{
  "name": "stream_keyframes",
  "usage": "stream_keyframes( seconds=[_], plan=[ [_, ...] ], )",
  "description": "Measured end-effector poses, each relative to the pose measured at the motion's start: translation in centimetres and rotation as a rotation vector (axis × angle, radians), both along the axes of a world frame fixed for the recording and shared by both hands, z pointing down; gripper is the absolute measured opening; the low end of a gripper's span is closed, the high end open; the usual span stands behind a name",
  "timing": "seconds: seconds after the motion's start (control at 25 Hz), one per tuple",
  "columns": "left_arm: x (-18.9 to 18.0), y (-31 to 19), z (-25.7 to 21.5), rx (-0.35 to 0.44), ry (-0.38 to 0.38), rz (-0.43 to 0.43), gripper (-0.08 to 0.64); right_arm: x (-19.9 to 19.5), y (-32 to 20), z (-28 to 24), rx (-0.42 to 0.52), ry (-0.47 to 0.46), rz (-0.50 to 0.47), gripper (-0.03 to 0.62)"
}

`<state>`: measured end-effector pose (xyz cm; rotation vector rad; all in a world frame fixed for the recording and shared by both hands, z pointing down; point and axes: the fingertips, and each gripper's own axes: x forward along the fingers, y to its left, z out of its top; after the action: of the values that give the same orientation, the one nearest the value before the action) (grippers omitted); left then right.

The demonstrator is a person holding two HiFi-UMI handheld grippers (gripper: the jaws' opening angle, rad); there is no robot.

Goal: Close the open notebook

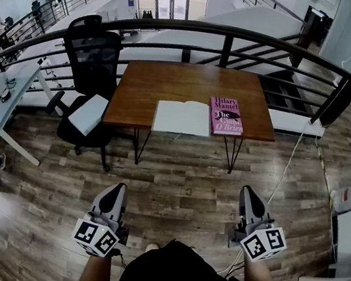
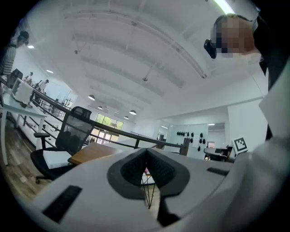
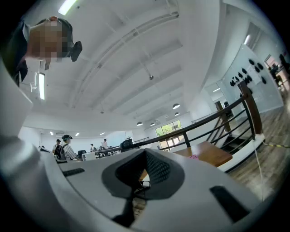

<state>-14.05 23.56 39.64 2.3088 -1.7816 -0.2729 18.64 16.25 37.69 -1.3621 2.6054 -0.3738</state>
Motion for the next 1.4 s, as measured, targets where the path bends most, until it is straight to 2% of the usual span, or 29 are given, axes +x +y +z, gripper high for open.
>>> stream_keyframes(
  seconds=[0.16, 0.36, 0.6, 0.88, 0.96, 1.08, 1.12, 1.16, 1.2, 1.28, 1.4],
  plan=[
    [0.3, -0.3, 0.6, -0.015, 0.013, 0.007, 0.012, 0.6, -0.7, 0.4, -0.031, -0.046, 0.012, -0.006],
    [0.6, -0.4, 0.8, -0.026, 0.023, 0.005, 0.012, 0.4, -0.5, 0.9, -0.032, -0.015, 0.006, -0.005],
    [1.2, -0.4, 0.6, -0.028, 0.023, 0.004, 0.012, 1.2, -0.2, 0.9, -0.049, -0.065, 0.012, -0.003],
    [1.6, -0.5, 0.5, -0.026, 0.021, 0.010, 0.012, 0.0, 0.4, 0.7, 0.007, 0.028, -0.006, 0.003],
    [1.7, -0.4, 0.3, -0.021, 0.012, 0.018, 0.014, -0.4, 0.6, 0.5, 0.033, 0.044, -0.007, 0.095],
    [1.4, -0.2, 0.0, -0.010, 0.009, 0.013, 0.033, -1.4, 0.6, 0.6, 0.043, 0.047, -0.033, 0.196],
    [1.3, -0.3, 0.0, -0.009, 0.010, 0.015, 0.134, -2.1, 0.8, 0.7, 0.043, 0.051, -0.059, 0.232],
    [1.1, -0.3, 0.0, -0.008, 0.011, 0.021, 0.260, -3.0, 1.0, 0.7, 0.043, 0.058, -0.090, 0.296],
    [1.0, -0.2, -0.1, -0.006, 0.011, 0.026, 0.276, -3.8, 1.2, 0.8, 0.043, 0.063, -0.119, 0.339],
    [0.3, 0.0, -0.2, -0.001, 0.016, 0.029, 0.279, -5.1, 1.6, 0.7, 0.041, 0.065, -0.145, 0.353],
    [-0.9, 0.4, 0.0, -0.002, 0.029, 0.031, 0.281, -6.0, 1.8, 0.6, 0.031, 0.075, -0.119, 0.353]
  ],
)
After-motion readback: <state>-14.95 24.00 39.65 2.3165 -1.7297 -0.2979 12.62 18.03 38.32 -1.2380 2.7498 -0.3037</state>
